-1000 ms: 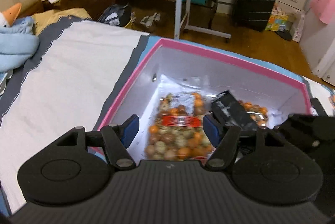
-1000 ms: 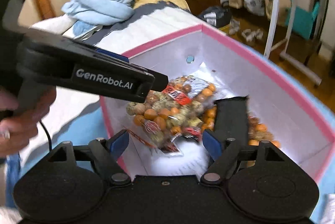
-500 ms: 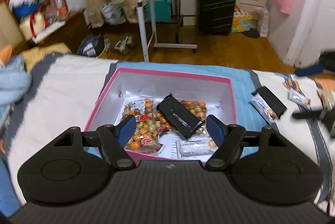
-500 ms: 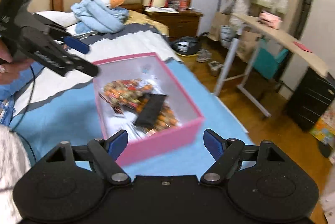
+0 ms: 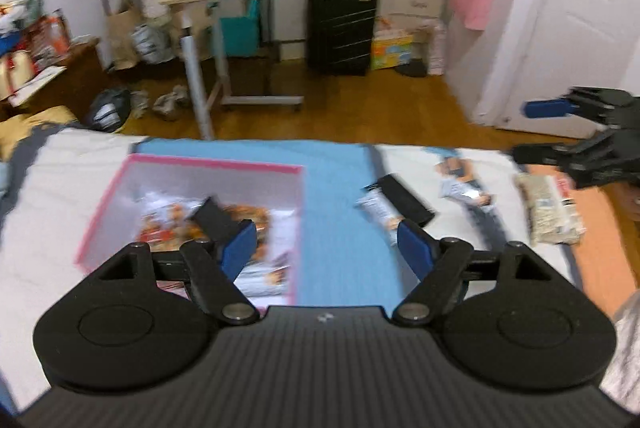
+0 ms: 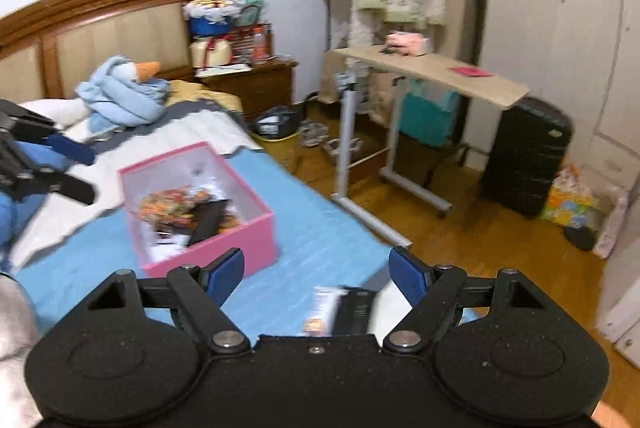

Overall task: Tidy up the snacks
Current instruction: 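Withdraw both grippers from the box toward the remaining snack bars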

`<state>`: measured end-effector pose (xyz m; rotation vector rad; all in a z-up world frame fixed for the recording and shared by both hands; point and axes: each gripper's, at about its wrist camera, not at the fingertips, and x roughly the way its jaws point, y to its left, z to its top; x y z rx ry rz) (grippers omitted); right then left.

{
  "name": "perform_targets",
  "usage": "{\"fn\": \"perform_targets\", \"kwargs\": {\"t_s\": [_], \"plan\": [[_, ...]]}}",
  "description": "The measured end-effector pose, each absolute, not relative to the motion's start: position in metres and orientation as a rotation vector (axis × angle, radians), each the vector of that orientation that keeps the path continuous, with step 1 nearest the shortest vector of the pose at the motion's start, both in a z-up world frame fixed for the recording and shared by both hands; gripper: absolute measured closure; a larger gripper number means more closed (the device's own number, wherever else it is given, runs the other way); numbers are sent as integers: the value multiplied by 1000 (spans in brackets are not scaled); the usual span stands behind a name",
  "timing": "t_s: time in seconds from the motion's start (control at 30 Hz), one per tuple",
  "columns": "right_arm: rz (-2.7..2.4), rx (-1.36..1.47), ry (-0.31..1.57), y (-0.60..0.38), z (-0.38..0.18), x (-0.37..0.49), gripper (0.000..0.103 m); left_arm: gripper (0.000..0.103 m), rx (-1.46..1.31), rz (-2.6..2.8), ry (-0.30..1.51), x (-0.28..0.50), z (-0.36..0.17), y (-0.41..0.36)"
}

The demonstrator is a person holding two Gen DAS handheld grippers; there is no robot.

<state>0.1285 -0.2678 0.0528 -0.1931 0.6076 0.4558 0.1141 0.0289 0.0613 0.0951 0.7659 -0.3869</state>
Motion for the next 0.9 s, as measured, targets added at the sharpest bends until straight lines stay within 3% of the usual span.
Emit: {"fn": "perform_targets", "kwargs": {"t_s": [0.43, 0.63, 0.9], "plan": [[230, -86, 680, -328, -28, 176, 19, 30, 139, -397, 812, 161, -35, -64], [268, -100, 624, -352, -73, 180, 19, 30, 39, -387, 877, 196, -75, -92], [307, -142, 784, -357, -131, 200, 19, 26, -134, -393, 952, 246, -144, -113]]}}
